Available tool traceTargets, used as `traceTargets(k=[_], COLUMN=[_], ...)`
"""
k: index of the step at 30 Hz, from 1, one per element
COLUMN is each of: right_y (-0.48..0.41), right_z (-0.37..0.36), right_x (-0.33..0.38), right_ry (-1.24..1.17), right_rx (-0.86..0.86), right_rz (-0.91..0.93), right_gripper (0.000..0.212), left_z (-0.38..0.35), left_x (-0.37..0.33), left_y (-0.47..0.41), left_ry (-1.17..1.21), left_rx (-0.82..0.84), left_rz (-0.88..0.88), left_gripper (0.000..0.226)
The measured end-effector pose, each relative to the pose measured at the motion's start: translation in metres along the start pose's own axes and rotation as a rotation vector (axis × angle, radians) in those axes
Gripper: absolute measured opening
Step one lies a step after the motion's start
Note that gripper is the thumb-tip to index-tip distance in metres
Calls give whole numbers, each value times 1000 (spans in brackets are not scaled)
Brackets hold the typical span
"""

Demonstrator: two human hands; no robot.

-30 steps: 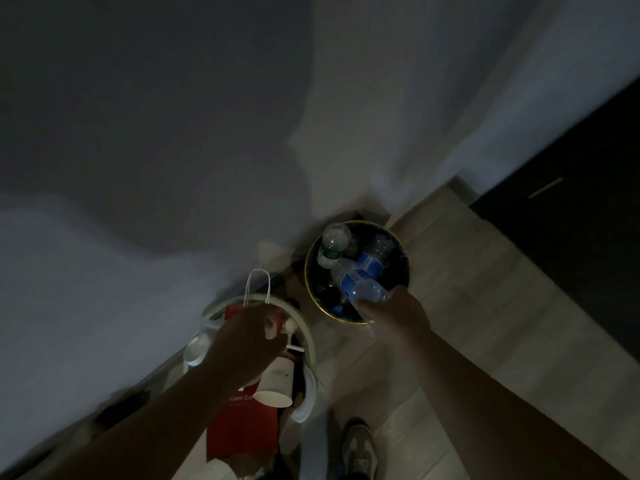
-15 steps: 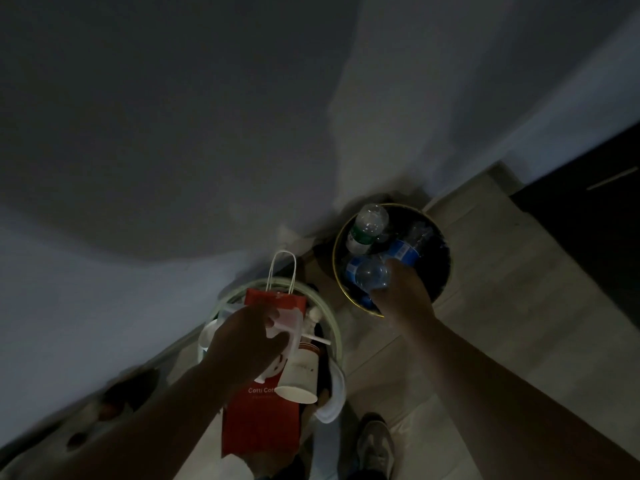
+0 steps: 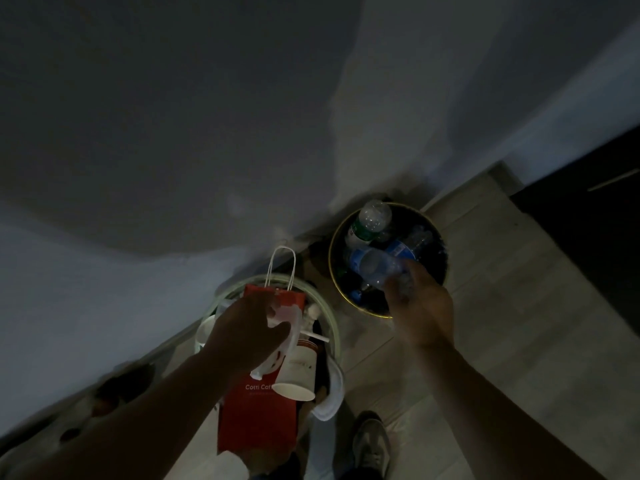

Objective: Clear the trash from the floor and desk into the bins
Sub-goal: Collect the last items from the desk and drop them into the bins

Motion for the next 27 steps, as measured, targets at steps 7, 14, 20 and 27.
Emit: traceTargets(k=[7,14,20,27], right_y=[-11,-25,-33,-20], right_z=[27,36,-20,-48], right_x=[-8,-5,-2,-2], right_ry=[184,149,57,-66], right_rx=[-186,-354,151,294], right_rz=[-34,-128,51,-87], right_gripper=[44,40,67,67], left_z=[-5,-7,-7,-4], left_x=[-5,-6,-5,-1], left_y=[-4,-7,-14,-14], left_ry=[15,0,-5,-37], left_rx=[11,8,-1,-14], left_rz=[-6,-29,-14,-25], left_gripper=[35,31,30,33])
Point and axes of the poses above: each hand's wrist, its own y-axis away from the middle knuckle, its own z-axis out of the back of the hand, x = y × z, the point moved 5 cm from there along -y, towards the middle knuckle, and after that the axes turned 11 degrees about z, right-handed, at the moved point
